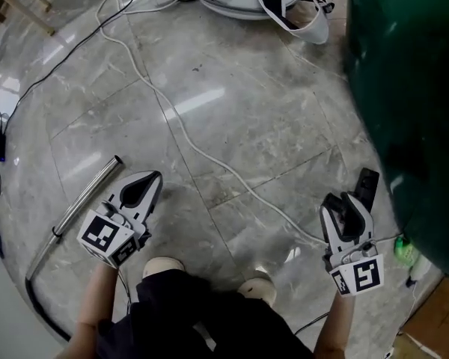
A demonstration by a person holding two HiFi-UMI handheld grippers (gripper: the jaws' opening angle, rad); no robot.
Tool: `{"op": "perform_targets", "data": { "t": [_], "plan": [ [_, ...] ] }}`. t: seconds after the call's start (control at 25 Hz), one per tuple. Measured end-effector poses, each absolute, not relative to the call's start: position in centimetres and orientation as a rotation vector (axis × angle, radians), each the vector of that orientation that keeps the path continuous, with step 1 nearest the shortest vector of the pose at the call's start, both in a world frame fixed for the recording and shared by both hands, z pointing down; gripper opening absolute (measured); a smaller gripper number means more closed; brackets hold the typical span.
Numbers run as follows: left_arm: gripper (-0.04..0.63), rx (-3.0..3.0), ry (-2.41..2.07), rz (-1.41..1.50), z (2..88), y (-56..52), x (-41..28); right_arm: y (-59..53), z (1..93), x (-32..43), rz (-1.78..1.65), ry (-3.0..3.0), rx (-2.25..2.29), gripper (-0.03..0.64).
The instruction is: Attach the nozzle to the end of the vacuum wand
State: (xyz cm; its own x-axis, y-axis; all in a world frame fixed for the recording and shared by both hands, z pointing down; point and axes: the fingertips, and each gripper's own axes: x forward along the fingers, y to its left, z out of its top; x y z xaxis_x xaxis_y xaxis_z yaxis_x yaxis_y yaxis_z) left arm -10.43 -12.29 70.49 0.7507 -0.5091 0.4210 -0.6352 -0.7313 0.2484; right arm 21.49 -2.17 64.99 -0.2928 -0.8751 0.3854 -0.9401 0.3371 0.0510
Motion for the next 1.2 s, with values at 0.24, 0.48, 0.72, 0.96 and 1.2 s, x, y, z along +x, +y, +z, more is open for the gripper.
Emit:
{"op": "perform_targets", "data": {
  "t": [0.24,0.48,0.72,0.96,1.2],
  "plan": [
    [0.009,2.609,-0.760,0.461,70.9,-11.0,-7.3,2.1,70.8,27.2,0.233,-1.918,1.079,0.241],
    [0.009,2.663,-0.716,0.515,70.7,-10.4,-5.9,4.2,76.0,30.1,0.063,-1.662,0.634,0.241],
    [0.009,2.629,-0.766,0.511,70.7,-10.2,-7.6,4.6,78.8,30.1,-0.071,-1.502,0.574,0.240],
    [0.009,2.624,-0.760,0.499,70.8,-9.7,-7.7,4.3,80.5,30.6,-0.115,-1.416,0.622,0.239],
    [0.009,2.645,-0.736,0.485,70.5,-9.8,-6.9,3.8,81.2,31.5,-0.092,-1.406,0.640,0.204]
  ]
}}
